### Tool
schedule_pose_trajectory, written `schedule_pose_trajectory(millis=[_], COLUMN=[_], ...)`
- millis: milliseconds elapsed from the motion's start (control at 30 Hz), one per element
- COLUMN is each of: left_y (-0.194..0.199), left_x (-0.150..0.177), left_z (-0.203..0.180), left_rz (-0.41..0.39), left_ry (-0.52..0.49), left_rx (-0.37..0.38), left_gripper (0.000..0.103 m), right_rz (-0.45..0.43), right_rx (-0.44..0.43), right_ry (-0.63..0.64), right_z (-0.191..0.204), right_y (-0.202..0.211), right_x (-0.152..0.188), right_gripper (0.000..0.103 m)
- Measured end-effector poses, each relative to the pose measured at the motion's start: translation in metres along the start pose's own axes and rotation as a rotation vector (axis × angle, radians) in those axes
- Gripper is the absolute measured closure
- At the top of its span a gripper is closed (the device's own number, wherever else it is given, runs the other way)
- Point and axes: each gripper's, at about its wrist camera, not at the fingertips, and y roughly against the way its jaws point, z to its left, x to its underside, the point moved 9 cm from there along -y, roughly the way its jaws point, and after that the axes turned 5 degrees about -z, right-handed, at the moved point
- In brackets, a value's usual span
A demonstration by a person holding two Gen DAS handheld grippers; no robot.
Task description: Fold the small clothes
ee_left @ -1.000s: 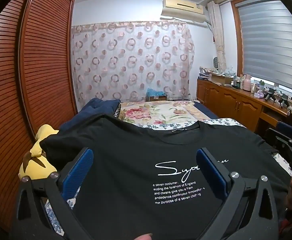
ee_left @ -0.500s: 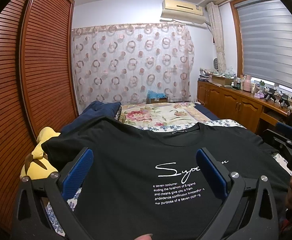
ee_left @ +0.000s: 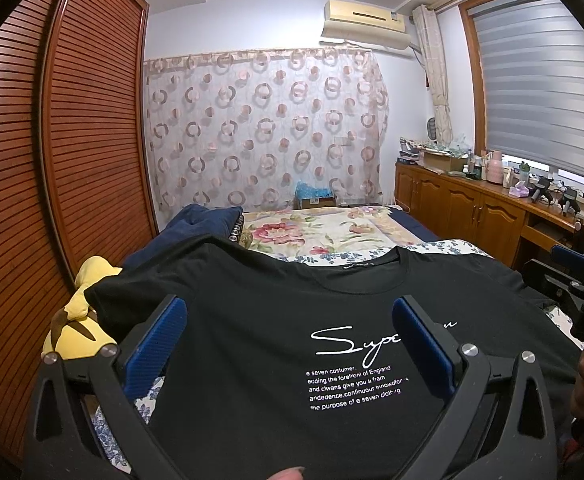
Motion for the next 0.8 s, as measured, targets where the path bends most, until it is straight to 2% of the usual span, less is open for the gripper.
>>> schedule_pose_trajectory(millis=[800], left_y=[0.0013], left_x=[-0.0014], left_z=[0.0002], left_rz=[-0.005], left_ry=[-0.003], left_rx=[-0.002], left_gripper=[0.000], right_rz=[0.001], right_rx=[0.001], right_ry=[0.000], right_z=[0.0000], right_y=[-0.0003], right_x=[0.0008], right_gripper=[0.000])
